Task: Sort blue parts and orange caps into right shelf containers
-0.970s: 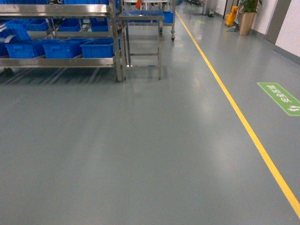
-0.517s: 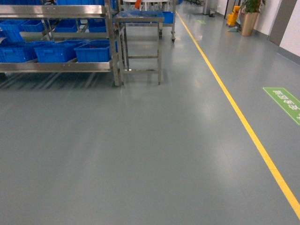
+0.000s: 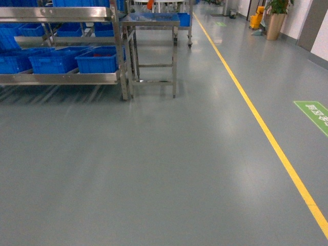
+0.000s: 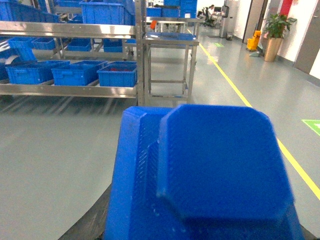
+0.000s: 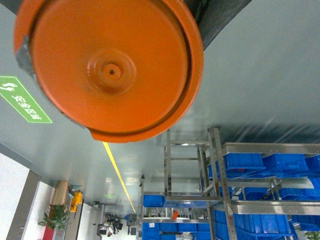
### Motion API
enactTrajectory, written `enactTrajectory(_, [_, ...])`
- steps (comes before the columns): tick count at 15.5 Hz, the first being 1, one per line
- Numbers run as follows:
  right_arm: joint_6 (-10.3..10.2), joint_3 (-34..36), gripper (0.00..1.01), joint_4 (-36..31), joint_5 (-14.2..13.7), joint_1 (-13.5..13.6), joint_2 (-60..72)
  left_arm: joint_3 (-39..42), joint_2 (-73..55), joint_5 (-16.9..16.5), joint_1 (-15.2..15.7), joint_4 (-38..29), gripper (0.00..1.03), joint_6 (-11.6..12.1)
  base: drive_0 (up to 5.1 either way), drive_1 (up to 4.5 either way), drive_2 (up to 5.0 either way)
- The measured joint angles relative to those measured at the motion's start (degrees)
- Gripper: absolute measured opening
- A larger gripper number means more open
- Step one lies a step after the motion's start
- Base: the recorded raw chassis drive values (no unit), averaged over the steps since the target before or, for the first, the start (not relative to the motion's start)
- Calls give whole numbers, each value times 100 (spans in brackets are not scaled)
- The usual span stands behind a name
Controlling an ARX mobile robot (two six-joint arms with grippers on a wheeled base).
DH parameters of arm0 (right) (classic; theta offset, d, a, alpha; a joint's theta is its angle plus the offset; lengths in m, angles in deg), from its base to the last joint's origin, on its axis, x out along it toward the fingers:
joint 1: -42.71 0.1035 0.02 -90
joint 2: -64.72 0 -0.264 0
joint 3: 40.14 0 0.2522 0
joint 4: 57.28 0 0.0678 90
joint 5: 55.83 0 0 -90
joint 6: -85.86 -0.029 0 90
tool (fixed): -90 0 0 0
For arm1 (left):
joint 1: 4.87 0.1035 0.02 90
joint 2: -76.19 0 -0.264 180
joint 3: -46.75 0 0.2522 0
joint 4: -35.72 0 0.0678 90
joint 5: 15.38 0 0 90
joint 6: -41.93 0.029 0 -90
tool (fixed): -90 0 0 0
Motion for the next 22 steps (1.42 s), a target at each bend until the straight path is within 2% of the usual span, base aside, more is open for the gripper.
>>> enactTrajectory(22, [0, 0, 45, 7, 2, 0, 0, 0, 0, 2, 0, 13, 43, 0, 0, 423, -423])
